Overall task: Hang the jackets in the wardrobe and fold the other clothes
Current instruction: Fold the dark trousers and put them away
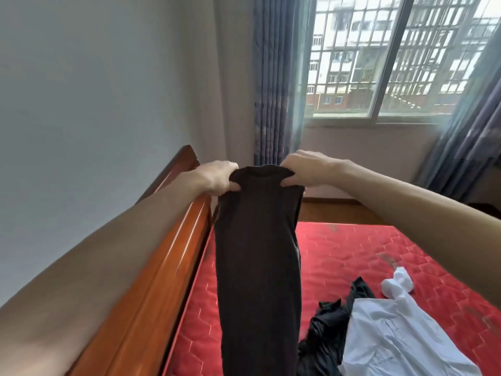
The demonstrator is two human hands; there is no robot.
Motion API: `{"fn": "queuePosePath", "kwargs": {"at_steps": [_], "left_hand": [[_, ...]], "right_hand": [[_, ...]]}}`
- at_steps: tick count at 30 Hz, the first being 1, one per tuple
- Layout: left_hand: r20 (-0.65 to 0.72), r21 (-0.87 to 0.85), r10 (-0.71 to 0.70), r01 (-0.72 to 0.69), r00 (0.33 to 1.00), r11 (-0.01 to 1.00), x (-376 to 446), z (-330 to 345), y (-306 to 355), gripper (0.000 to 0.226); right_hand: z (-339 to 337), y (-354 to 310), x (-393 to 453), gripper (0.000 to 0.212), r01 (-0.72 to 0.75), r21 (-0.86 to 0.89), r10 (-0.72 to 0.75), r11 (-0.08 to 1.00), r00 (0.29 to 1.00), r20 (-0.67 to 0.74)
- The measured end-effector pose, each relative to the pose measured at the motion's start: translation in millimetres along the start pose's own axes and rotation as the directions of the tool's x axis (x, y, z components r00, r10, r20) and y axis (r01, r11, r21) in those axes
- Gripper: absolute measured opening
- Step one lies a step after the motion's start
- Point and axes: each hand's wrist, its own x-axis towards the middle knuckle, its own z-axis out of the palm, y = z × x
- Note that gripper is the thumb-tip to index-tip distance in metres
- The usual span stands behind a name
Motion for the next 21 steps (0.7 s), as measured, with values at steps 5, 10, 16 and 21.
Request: {"fn": "queuePosePath", "kwargs": {"at_steps": [5, 10, 16, 21], "left_hand": [[-0.492, 0.271, 0.138, 0.001, 0.859, 0.962, 55, -44, -26, 0.024], [-0.674, 0.429, 0.265, 0.074, 0.69, 0.9, 72, -63, -36, 0.032], [-0.57, 0.528, 0.341, 0.016, 0.747, 0.849, 61, 0, -45, 0.039], [-0.299, 0.511, 0.287, -0.102, 0.91, 0.853, 33, 127, -41, 0.026]], "right_hand": [[-45, 17, 67, 0.022, -0.123, -0.238, 0.01, 0.963, 0.905, -0.425], [-72, 29, 84, 0.023, -0.202, -0.367, -0.081, 0.908, 0.776, -0.626], [-13, 17, 47, 0.006, -0.158, -0.482, -0.111, 0.862, 0.869, -0.482], [126, 0, 1, 0.022, -0.087, -0.449, -0.031, 0.889, 0.968, -0.248]]}}
